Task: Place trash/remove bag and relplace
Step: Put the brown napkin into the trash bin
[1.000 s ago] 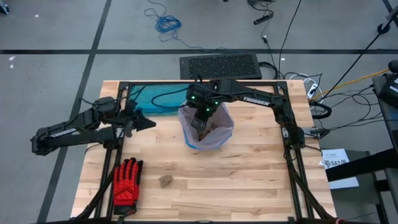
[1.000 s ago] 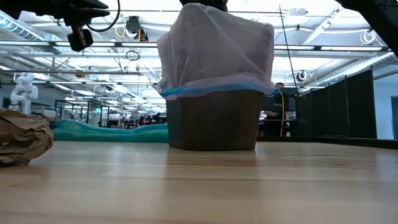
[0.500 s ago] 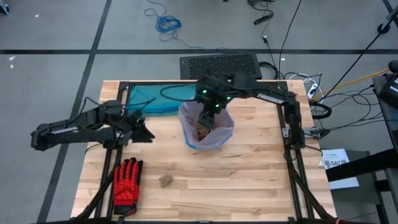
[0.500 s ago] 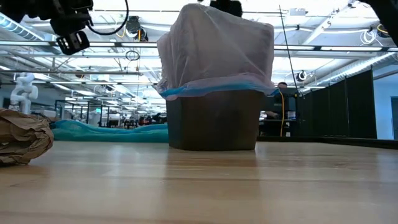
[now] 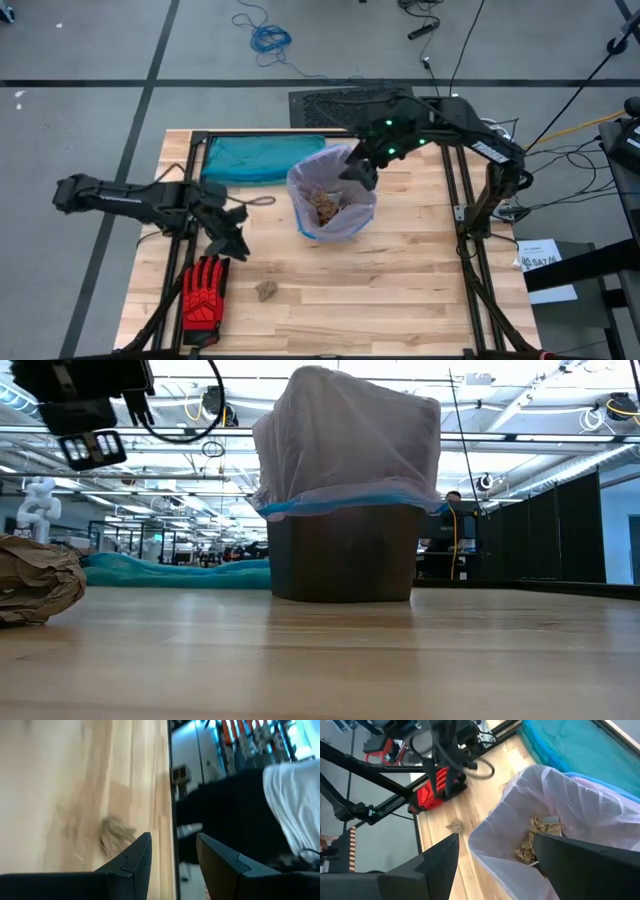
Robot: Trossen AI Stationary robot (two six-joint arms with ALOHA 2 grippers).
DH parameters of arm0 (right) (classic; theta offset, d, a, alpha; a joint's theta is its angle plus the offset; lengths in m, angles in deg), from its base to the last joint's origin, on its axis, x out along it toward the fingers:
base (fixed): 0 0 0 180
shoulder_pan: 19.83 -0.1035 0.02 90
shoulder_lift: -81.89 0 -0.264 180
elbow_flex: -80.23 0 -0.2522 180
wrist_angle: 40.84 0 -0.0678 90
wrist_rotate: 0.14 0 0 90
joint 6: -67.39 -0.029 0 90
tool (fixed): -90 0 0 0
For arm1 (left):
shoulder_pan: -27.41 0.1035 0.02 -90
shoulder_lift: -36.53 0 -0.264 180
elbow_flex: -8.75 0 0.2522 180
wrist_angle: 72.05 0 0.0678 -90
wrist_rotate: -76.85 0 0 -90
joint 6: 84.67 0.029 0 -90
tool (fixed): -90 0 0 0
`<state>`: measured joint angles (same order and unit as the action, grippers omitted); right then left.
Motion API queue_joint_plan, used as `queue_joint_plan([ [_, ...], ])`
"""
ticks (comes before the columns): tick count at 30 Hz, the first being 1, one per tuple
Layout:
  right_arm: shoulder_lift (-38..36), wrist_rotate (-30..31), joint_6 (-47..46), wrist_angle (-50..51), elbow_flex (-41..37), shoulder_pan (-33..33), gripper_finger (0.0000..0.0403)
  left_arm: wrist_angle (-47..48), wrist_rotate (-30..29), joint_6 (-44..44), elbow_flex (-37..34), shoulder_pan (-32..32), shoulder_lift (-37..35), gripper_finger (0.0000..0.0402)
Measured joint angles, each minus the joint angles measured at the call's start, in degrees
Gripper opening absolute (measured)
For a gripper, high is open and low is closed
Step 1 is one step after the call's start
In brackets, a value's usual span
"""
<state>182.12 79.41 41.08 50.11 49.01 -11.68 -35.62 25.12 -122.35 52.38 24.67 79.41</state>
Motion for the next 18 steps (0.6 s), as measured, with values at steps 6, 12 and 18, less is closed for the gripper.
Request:
queue_joint_plan([
  [6,-1.42,0.18,3.86,-0.04,0.01,0.0,0.0247,-5.72,-3.91,-9.16,0.0,-6.2,6.09,0.0151],
  [12,-1.56,0.21,10.73,-0.19,0.0,0.0,0.0247,-11.26,-12.17,-18.01,0.0,-11.19,13.39,0.0151],
  [18,-1.56,0.2,16.69,-0.22,0.0,0.02,0.0247,-11.81,-18.14,-22.7,1.56,-15.9,21.41,0.0151],
])
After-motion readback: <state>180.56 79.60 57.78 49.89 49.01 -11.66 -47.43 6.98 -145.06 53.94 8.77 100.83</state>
